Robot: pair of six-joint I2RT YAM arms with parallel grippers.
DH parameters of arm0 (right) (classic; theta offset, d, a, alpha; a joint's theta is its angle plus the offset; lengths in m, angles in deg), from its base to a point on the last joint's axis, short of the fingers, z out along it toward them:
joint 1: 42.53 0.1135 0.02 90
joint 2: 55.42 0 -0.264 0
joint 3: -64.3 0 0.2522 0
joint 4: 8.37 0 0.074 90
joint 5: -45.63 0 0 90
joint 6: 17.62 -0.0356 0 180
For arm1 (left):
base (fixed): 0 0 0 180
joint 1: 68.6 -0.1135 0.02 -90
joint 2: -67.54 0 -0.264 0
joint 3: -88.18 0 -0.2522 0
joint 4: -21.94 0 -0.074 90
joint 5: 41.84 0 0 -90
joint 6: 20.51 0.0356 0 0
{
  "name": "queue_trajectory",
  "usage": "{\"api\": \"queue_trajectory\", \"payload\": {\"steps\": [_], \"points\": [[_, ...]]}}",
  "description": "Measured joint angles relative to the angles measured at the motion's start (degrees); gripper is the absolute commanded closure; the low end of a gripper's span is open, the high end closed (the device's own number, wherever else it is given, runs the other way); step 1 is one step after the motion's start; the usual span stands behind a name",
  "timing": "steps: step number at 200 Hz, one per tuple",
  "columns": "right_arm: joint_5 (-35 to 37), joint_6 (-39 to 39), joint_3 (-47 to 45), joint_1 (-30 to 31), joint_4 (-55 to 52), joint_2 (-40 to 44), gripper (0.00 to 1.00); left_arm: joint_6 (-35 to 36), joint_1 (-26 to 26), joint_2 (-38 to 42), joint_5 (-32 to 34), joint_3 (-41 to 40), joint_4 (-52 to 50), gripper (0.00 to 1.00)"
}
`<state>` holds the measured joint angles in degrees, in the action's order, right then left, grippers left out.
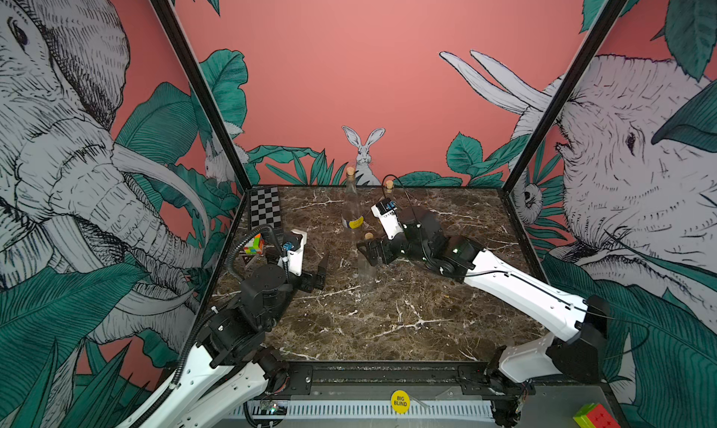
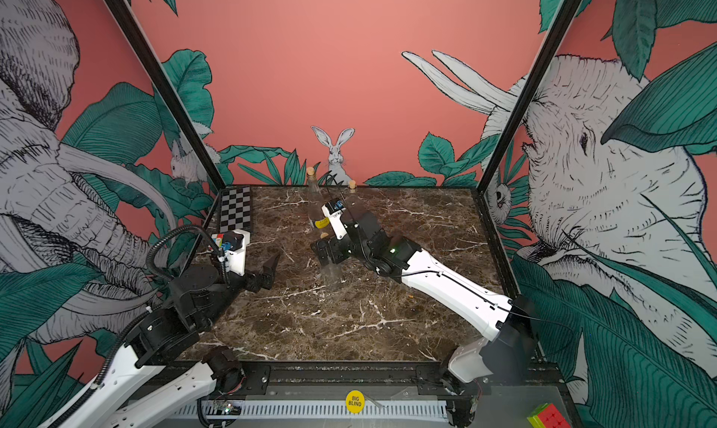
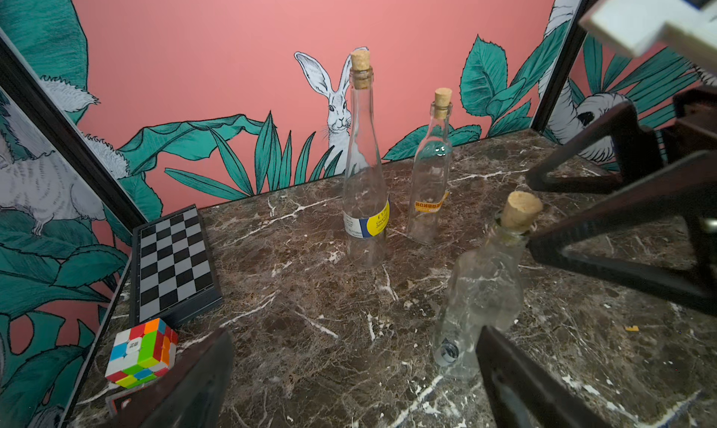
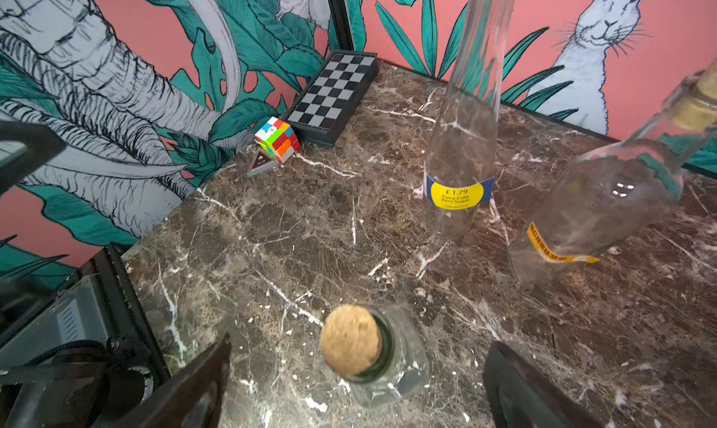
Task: Remove the label from the bottle
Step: Pick up the bottle from the center of the board.
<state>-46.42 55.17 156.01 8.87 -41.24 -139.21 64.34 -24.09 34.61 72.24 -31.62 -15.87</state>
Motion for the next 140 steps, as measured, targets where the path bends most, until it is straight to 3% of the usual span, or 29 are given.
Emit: {"api": "queue_trajectory", "payload": {"steps": [50, 101, 140], "points": [[0.61, 1.4, 1.03, 0.83, 2.16, -6.49, 0.28, 0.0, 0.0, 0.11, 0.04, -0.87, 1.68, 0.01], [0.94, 2.45, 1.57, 1.6, 3.02, -8.09, 0.68, 0.26, 0.0, 0.17, -0.02, -1.49, 2.67, 0.01], [1.01, 4.04, 1.51, 1.66, 3.93, -8.07, 0.82, 1.38, 0.0, -1.33, -1.33, -1.46, 3.52, 0.01]]}}
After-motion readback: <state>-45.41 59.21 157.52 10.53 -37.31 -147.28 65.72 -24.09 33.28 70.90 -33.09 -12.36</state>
